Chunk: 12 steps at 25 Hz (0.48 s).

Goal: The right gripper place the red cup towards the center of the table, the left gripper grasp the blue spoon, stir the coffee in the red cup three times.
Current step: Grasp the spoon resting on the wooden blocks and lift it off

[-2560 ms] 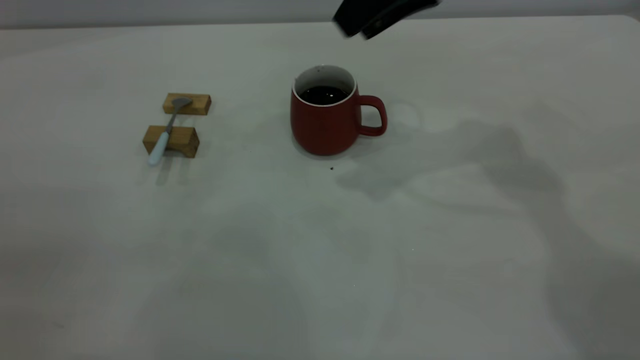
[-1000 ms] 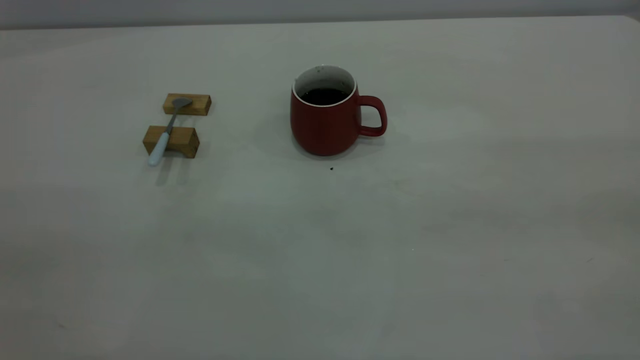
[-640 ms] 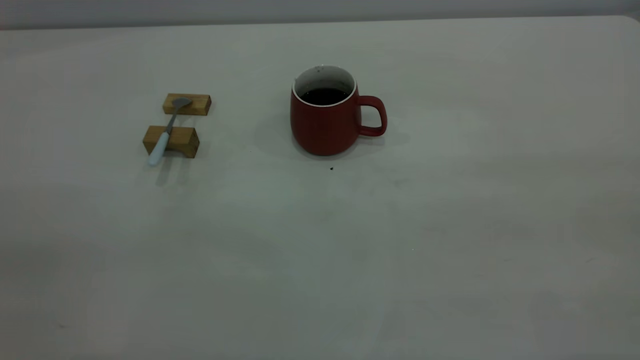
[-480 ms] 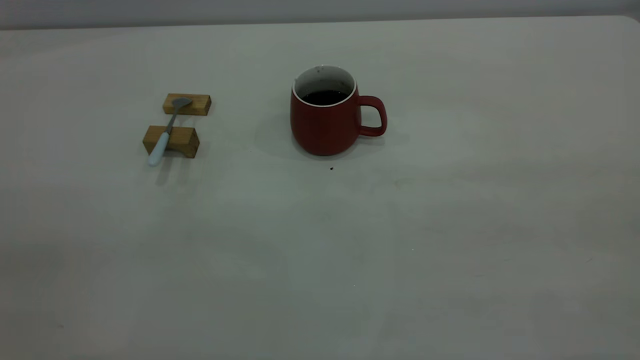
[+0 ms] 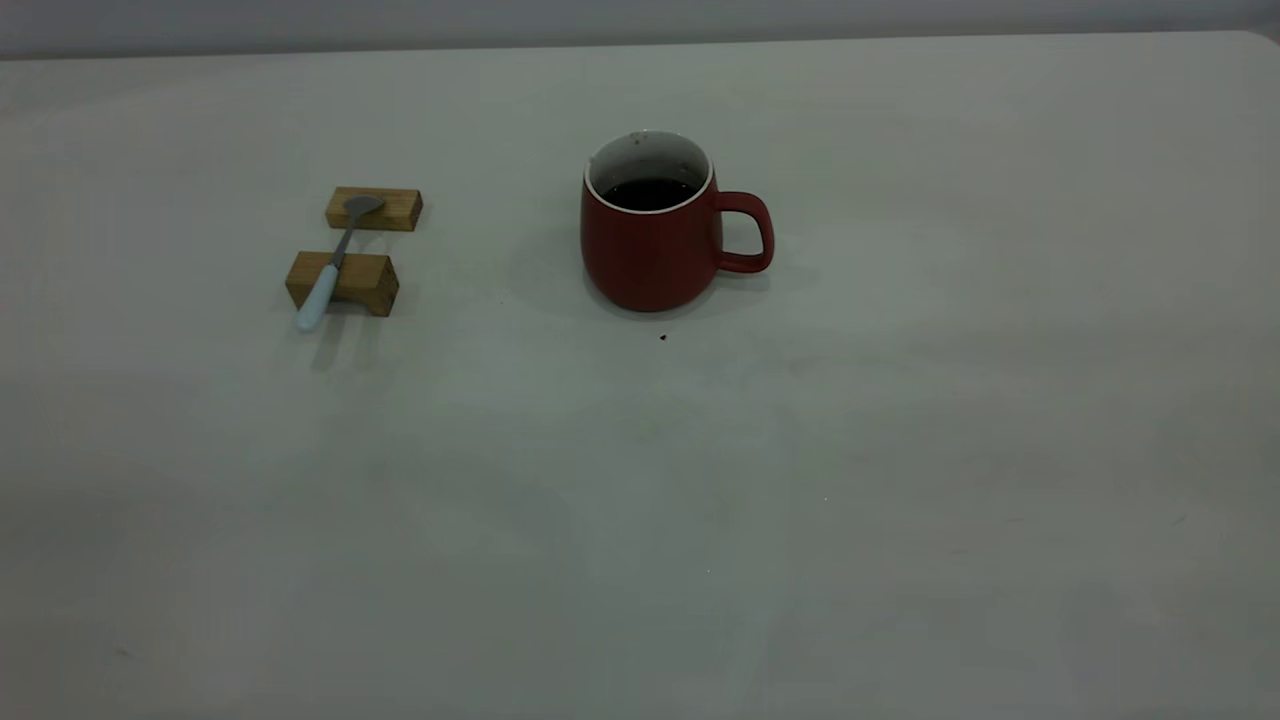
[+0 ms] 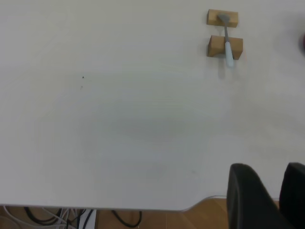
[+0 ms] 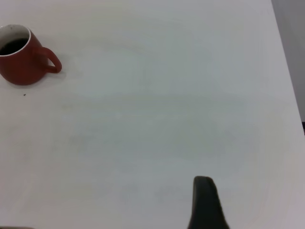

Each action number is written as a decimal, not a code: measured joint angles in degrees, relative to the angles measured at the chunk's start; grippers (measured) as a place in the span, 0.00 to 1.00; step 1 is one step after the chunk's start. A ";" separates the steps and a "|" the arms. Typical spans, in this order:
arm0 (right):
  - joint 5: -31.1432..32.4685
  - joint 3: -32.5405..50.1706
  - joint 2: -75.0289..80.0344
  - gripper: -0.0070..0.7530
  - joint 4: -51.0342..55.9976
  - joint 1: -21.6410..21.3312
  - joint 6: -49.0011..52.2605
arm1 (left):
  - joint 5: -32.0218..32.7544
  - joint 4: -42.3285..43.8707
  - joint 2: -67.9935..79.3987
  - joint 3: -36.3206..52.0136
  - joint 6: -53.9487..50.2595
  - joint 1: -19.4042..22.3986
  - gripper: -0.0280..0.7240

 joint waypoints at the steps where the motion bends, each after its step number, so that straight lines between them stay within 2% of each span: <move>1: 0.00 0.00 0.00 0.74 0.00 0.00 0.00 | 0.00 0.00 0.00 0.00 -0.02 0.00 0.35; 9: 0.05 0.00 0.00 0.74 0.00 0.00 0.06 | 0.00 0.00 0.00 0.00 -1.17 0.00 0.37; 12: 0.07 0.00 0.00 0.74 0.00 0.00 0.06 | -0.41 -0.05 0.36 -0.39 -2.12 0.00 0.44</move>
